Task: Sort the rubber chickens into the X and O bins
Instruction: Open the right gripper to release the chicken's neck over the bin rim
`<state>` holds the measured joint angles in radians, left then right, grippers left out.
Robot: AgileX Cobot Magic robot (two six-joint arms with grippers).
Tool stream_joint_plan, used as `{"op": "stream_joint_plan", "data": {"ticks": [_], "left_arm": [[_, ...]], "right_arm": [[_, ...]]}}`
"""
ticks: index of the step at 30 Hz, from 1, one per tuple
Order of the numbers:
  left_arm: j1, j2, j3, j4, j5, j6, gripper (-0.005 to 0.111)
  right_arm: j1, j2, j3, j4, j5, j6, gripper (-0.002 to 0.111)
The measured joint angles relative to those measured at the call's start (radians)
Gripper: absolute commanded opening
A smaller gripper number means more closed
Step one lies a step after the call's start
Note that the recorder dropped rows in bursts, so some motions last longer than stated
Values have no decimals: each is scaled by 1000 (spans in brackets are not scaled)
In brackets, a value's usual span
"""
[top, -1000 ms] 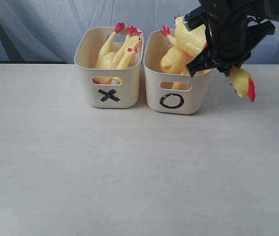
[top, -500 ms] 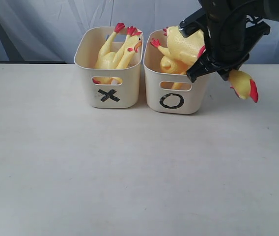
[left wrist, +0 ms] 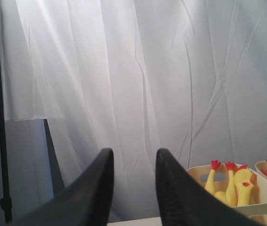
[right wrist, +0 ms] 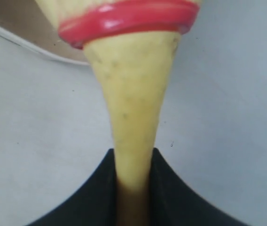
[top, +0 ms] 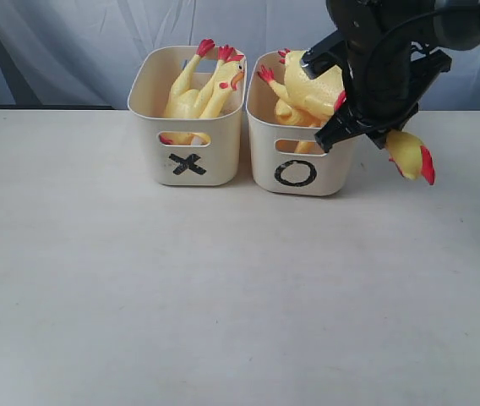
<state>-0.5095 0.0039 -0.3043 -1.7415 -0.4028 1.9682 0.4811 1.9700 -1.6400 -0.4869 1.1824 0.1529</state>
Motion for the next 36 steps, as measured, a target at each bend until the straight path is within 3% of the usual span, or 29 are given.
{"op": "stream_joint_plan", "data": {"ticks": [18, 20, 25, 27, 36], "left_arm": [[0, 0, 0, 0, 0, 0, 30], [0, 0, 0, 0, 0, 0, 30], [0, 0, 0, 0, 0, 0, 30], [0, 0, 0, 0, 0, 0, 30], [0, 0, 0, 0, 0, 0, 30]], "right_arm": [[0, 11, -2, -8, -23, 0, 0], [0, 11, -2, -8, -23, 0, 8], [0, 11, -2, -8, -23, -1, 49], [0, 11, -2, -8, -23, 1, 58], [0, 11, -2, -50, -23, 29, 61]]}}
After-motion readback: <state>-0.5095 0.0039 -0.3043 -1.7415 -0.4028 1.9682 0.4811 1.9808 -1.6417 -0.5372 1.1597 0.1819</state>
